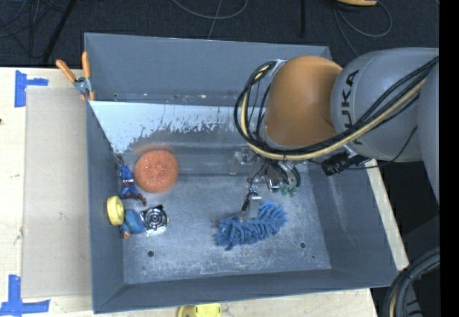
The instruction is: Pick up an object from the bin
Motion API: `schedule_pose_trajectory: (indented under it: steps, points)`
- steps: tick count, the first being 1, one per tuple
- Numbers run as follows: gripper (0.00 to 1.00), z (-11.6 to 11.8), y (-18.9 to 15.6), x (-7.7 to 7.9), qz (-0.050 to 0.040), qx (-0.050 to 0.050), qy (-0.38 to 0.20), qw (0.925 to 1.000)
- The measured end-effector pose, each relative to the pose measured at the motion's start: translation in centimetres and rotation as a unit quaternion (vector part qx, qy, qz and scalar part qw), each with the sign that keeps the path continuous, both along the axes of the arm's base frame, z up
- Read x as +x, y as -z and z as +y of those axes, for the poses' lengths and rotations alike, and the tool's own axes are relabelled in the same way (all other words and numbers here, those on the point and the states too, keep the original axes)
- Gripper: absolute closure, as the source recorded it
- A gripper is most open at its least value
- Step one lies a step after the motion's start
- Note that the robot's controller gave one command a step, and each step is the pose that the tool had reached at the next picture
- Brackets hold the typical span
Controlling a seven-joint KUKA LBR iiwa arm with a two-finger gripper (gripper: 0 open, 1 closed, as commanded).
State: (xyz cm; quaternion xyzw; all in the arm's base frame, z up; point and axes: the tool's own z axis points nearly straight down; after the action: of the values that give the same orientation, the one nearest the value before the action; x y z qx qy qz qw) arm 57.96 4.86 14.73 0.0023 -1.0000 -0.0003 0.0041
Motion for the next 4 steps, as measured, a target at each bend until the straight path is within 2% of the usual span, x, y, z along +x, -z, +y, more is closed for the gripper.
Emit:
schedule_pose_trajectory:
  steps: [1,2,3,4]
  points:
    - [0.0,0.0,-0.4,0.2,-0.0037,0.0,0.0,1.0]
    - [0.0,-1.8,4.8,-1.7,-0.0066,0.0,-0.001,1.0]
    - [1.0,-0.7,7.5,-2.1,-0.0044,0.0,-0.051,0.9987]
    - [1.0,-0.7,7.5,-2.1,-0.0044,0.0,-0.05,0.9987]
